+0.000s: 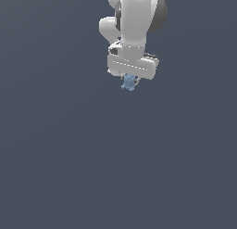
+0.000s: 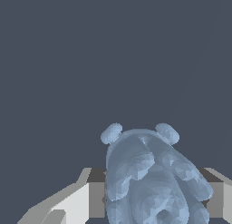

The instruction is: Pick up the object and move it to a goal position.

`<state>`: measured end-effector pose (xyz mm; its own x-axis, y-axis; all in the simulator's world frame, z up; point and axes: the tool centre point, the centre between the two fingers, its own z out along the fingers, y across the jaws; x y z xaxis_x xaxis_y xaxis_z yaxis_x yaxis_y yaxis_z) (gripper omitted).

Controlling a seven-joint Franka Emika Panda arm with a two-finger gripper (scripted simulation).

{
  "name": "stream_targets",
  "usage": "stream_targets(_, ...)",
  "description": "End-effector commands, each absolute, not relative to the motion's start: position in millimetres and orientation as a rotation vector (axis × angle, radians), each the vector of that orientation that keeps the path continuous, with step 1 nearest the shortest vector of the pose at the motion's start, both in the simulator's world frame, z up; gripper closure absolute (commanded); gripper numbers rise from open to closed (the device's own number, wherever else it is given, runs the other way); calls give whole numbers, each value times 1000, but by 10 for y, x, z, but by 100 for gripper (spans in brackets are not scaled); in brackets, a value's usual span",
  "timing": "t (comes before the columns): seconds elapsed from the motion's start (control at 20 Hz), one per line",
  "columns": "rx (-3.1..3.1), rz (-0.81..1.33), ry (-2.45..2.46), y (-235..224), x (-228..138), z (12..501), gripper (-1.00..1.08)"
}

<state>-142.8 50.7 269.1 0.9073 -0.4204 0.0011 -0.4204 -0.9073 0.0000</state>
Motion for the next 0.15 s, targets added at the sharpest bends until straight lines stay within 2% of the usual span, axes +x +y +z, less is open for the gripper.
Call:
stream_targets(0.0, 3068, 0, -677, 504, -1422, 2680, 108)
stream_targets(0.1, 3068, 0, -677, 501, -1417, 2671, 108)
